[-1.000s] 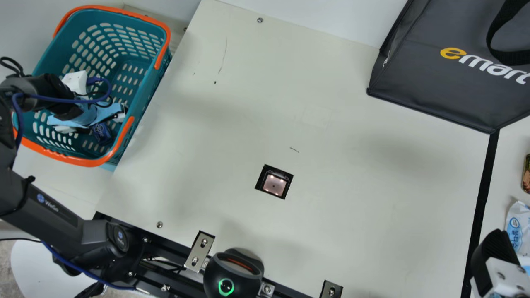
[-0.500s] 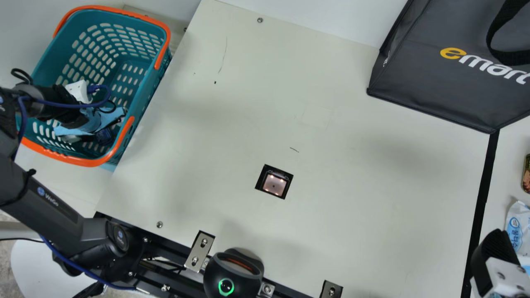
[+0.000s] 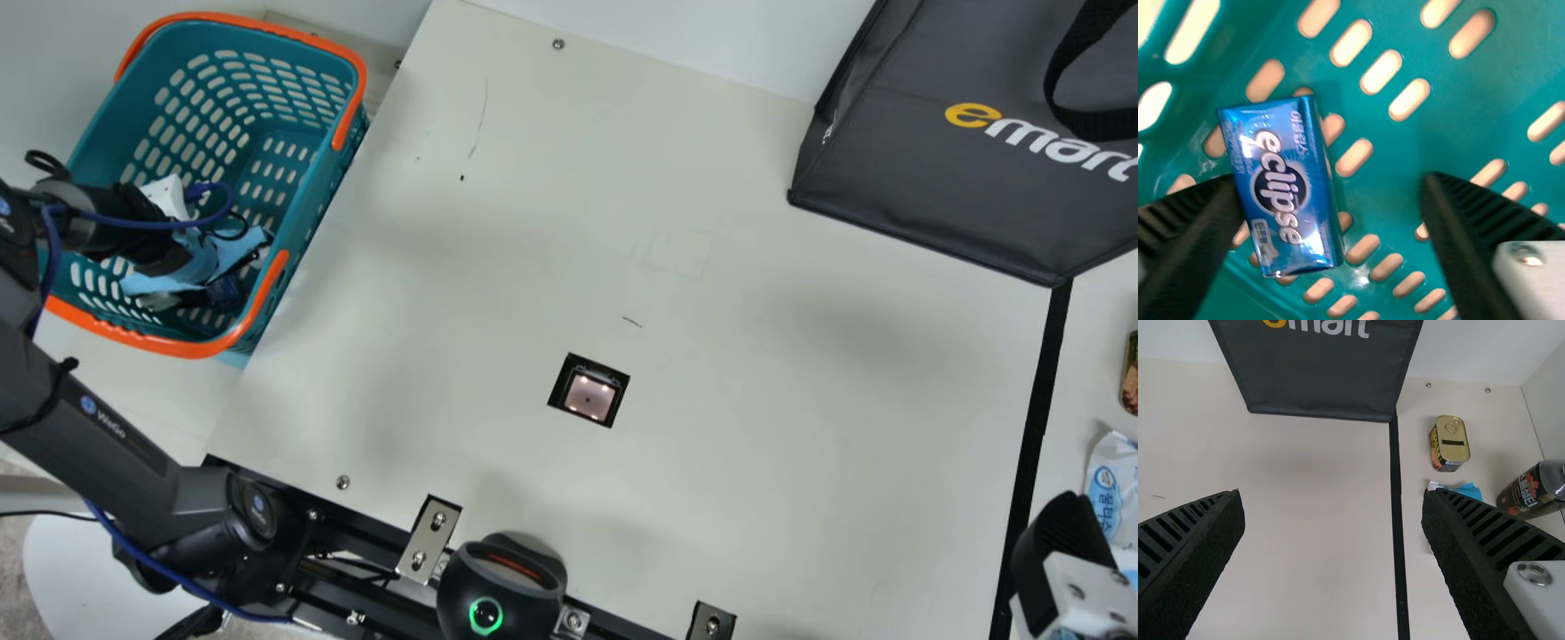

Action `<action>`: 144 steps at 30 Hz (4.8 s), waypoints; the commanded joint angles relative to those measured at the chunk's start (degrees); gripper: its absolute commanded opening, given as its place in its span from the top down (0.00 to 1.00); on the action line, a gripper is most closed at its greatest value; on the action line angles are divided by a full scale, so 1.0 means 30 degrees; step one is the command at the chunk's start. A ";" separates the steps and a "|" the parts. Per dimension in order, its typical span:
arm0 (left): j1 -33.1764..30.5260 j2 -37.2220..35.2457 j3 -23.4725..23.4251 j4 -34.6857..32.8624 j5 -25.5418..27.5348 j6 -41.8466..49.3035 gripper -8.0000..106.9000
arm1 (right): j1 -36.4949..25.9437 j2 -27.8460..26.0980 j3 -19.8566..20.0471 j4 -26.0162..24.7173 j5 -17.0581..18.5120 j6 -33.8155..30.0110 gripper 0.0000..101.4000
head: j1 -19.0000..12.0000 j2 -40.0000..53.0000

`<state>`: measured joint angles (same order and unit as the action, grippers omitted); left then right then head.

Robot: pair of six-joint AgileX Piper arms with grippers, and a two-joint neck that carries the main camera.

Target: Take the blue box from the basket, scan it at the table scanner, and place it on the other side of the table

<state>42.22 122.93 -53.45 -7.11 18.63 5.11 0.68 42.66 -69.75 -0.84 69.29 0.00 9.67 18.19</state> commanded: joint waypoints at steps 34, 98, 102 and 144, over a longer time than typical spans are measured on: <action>-0.0747 -0.4346 0.0764 -0.0183 0.2210 0.0998 1.00 | 0.0000 0.0000 0.0000 0.0000 0.0000 0.0000 0.06 | -0.0582 0.0076; -1.2738 -1.5710 -0.2369 0.0901 1.3800 -0.4843 1.00 | 0.0000 0.0000 0.0000 0.0000 0.0000 0.0000 0.06 | -0.0582 0.0076; -1.4683 -1.5900 -0.2061 0.1299 1.3860 -0.5979 1.00 | 0.0000 0.0000 0.0000 0.0000 0.0000 0.0000 0.06 | -0.0582 0.0076; -2.8948 -1.2211 -0.2812 0.3500 1.2825 -1.6817 1.00 | 0.0000 0.0000 0.0000 0.0000 0.0000 0.0000 0.06 | -0.0582 0.0076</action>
<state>-44.26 85.99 -61.83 3.35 57.23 -44.94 0.68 42.66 -69.75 -0.84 69.29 0.00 9.58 18.19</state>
